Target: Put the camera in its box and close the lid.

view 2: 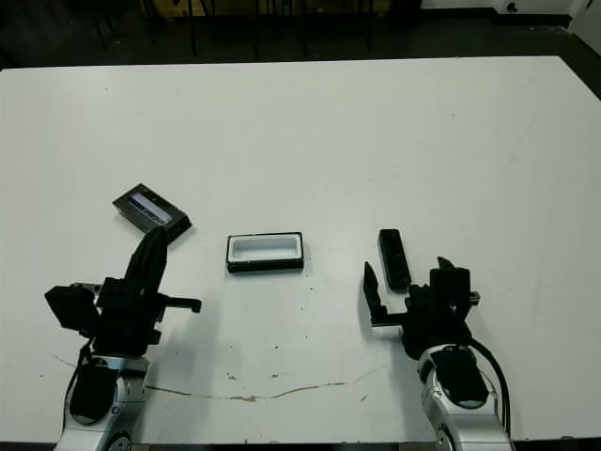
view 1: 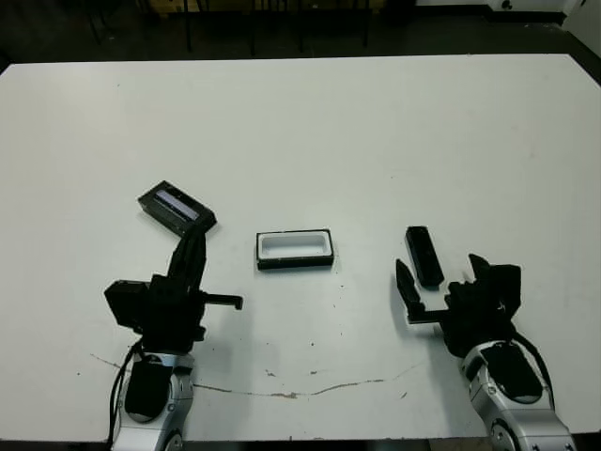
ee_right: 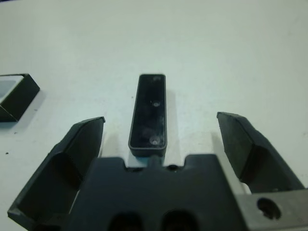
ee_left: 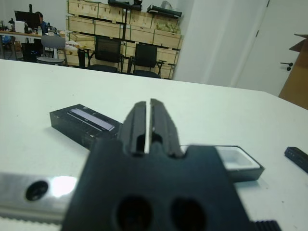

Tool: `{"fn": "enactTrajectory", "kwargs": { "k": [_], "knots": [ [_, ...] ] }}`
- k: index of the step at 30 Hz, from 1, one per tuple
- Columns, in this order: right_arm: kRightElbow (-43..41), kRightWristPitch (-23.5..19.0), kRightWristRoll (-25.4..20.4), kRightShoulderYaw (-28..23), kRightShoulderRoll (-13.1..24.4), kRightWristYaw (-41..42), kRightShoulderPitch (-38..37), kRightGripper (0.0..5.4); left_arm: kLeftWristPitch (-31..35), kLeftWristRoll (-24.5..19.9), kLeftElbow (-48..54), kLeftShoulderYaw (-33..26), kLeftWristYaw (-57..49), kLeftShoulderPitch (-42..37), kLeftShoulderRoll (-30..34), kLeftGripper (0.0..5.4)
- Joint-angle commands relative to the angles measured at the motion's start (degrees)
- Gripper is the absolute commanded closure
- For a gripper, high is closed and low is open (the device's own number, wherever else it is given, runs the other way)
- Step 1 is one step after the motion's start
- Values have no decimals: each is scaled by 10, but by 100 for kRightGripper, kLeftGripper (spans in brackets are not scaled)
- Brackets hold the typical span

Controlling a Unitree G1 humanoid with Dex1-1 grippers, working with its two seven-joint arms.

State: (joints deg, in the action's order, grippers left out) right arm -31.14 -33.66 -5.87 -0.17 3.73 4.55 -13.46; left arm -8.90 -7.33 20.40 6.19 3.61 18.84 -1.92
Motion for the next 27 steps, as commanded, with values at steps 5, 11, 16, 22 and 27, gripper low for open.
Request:
{"fn": "enactTrajectory", "kwargs": {
  "k": [5, 11, 16, 22, 27],
  "knots": [
    [10, -68, -23, -11, -17, -13, 15, 1, 2, 2, -8, -3, 2, 35, 4, 540],
    [10, -101, -40, -16, -40, -25, 17, 27, 13, 4, 0, -1, -1, 38, 3, 540],
    [16, -104, -57, -16, -52, -20, 14, 109, 17, 12, 2, 2, -5, 38, 2, 540],
    [6, -111, -59, -10, -59, -31, 11, 218, 16, 1, 1, 0, -3, 37, 0, 540],
    [-3, -103, -48, -1, -46, -32, 4, 308, 14, -6, -2, 0, 0, 37, 0, 540]
  ]
}}
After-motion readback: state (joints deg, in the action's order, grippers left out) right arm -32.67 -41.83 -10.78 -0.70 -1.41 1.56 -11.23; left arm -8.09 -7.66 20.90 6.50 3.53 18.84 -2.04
